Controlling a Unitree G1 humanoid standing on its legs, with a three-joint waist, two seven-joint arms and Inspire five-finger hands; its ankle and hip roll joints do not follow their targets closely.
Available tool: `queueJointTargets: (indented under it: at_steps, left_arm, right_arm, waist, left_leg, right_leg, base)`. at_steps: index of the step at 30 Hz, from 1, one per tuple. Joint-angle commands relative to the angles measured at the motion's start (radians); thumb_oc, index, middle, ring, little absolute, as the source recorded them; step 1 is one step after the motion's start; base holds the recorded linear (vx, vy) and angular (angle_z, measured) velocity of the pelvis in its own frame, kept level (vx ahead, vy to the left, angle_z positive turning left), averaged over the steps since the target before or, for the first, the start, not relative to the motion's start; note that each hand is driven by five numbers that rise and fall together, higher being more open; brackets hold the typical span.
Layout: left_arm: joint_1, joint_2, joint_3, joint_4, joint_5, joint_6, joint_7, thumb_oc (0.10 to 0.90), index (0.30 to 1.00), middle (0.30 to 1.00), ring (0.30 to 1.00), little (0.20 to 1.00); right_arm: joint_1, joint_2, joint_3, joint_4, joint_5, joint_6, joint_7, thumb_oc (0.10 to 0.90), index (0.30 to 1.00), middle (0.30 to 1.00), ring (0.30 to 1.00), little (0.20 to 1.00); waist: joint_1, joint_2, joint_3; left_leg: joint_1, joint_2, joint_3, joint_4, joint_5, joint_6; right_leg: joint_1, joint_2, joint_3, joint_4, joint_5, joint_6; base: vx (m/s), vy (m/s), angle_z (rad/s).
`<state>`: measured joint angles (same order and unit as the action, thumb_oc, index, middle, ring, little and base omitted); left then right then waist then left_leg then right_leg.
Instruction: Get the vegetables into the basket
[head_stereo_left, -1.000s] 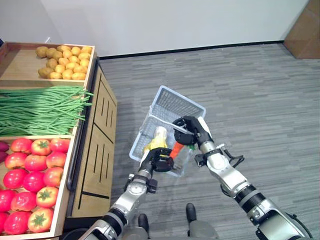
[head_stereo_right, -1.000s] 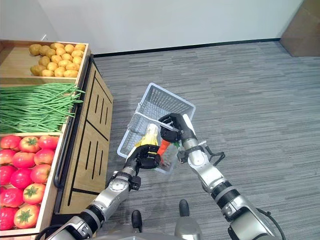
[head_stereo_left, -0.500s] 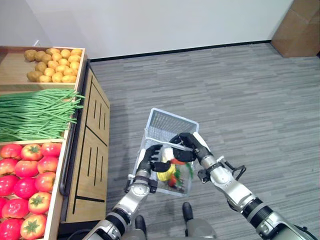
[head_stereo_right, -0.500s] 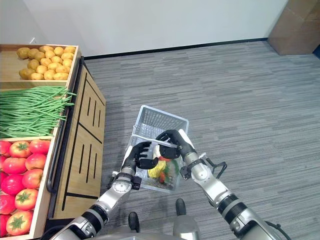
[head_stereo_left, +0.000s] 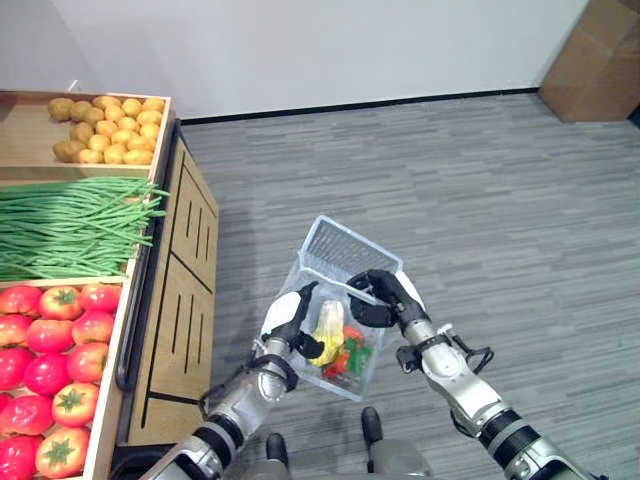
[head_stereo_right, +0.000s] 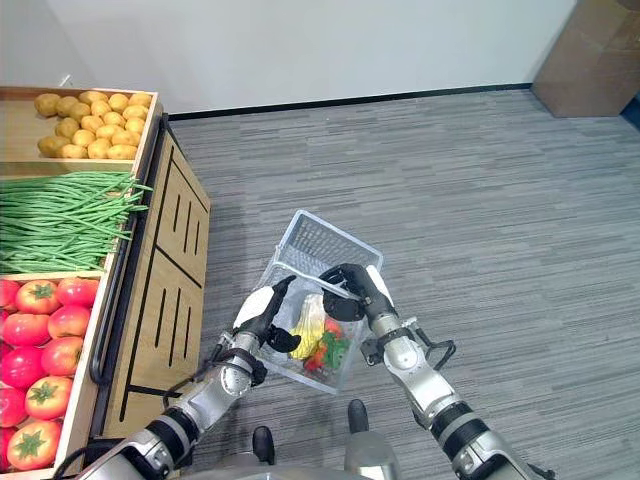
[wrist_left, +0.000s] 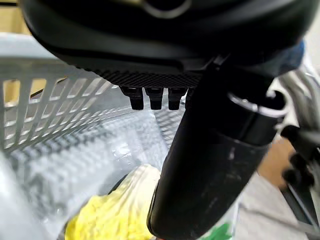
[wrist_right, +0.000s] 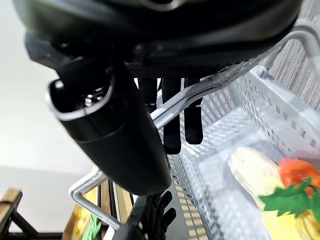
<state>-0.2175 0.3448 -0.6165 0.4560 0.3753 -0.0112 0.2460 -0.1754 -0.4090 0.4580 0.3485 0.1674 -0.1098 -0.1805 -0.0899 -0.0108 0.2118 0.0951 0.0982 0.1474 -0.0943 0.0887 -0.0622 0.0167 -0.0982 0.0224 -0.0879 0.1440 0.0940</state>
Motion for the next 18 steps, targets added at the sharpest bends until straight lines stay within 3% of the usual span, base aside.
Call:
queueJointTargets:
  at_steps: [1,2,3,4,6,11,15,18]
  left_arm:
    - [-0.100,0.127,0.066,-0.128,-0.093,-0.148,-0.112,0.900,1.000,1.000,1.000,1.000]
    - [-0.099,0.128,0.067,-0.129,-0.093,-0.147,-0.113,0.900,1.000,1.000,1.000,1.000]
    - [-0.088,0.211,0.046,-0.222,-0.148,-0.193,-0.213,0.900,1.000,1.000,1.000,1.000]
    - [-0.085,0.215,0.047,-0.228,-0.150,-0.191,-0.217,0.900,1.000,1.000,1.000,1.000]
    - [-0.075,0.317,0.004,-0.341,-0.234,-0.236,-0.313,0.900,1.000,1.000,1.000,1.000]
    - [0.025,0.401,0.007,-0.429,-0.466,-0.244,-0.392,0.900,1.000,1.000,1.000,1.000]
    - [0.172,0.408,0.044,-0.381,-0.690,-0.213,-0.465,0.900,1.000,1.000,1.000,1.000]
    - [0.208,0.386,0.054,-0.328,-0.685,-0.210,-0.464,0.900,1.000,1.000,1.000,1.000]
  right_arm:
    - [-0.015,-0.074,-0.142,0.007,-0.071,-0.068,-0.039,0.400,0.300,0.300,0.300,0.300]
    - [-0.015,-0.073,-0.142,0.006,-0.071,-0.068,-0.039,0.400,0.300,0.300,0.300,0.300]
    - [-0.003,-0.090,-0.174,0.036,-0.092,-0.065,-0.026,0.400,0.300,0.300,0.300,0.300]
    - [-0.002,-0.088,-0.175,0.036,-0.092,-0.065,-0.026,0.400,0.300,0.300,0.300,0.300]
    - [0.007,-0.087,-0.199,0.110,-0.075,-0.074,-0.011,0.400,0.300,0.300,0.300,0.300]
    - [0.035,-0.069,-0.248,0.249,-0.039,-0.070,-0.010,0.400,0.300,0.300,0.300,0.300]
    - [0.067,-0.025,-0.303,0.482,-0.014,-0.059,-0.014,0.400,0.300,0.300,0.300,0.300]
    - [0.074,-0.017,-0.320,0.545,-0.001,-0.059,-0.015,0.400,0.300,0.300,0.300,0.300]
  waist:
    - [0.022,-0.016,-0.090]
    - [0.022,-0.016,-0.090]
    - [0.021,-0.008,-0.093]
    - [0.021,-0.010,-0.093]
    - [0.020,-0.006,-0.095]
    - [0.027,-0.002,-0.098]
    - [0.039,0.005,-0.096]
    - [0.041,0.007,-0.095]
  left_leg:
    - [0.041,0.027,0.004,0.007,-0.095,-0.033]
    - [0.041,0.026,0.004,0.007,-0.095,-0.033]
    - [0.044,0.024,0.002,0.007,-0.098,-0.033]
    - [0.044,0.024,0.002,0.007,-0.099,-0.033]
    - [0.049,0.022,0.000,0.007,-0.101,-0.034]
    - [0.051,0.020,-0.004,0.007,-0.101,-0.033]
    - [0.052,0.017,-0.004,0.007,-0.096,-0.033]
    - [0.050,0.017,-0.007,0.007,-0.094,-0.033]
  right_leg:
    - [0.058,-0.057,-0.054,0.001,-0.083,0.071]
    - [0.058,-0.057,-0.054,0.001,-0.083,0.071]
    - [0.059,-0.059,-0.055,0.001,-0.083,0.072]
    - [0.060,-0.059,-0.055,0.001,-0.083,0.072]
    - [0.063,-0.060,-0.056,0.001,-0.083,0.074]
    - [0.067,-0.060,-0.056,0.001,-0.084,0.074]
    - [0.064,-0.059,-0.054,0.001,-0.081,0.075]
    - [0.062,-0.060,-0.054,0.001,-0.079,0.075]
  base:
    - [0.00,0.000,0.00]
    - [0.02,0.030,0.03]
    - [0.01,0.021,0.05]
    - [0.02,0.030,0.04]
    - [0.01,0.016,0.04]
    - [0.00,0.005,0.01]
    - [-0.02,0.010,-0.03]
    - [-0.02,0.002,-0.02]
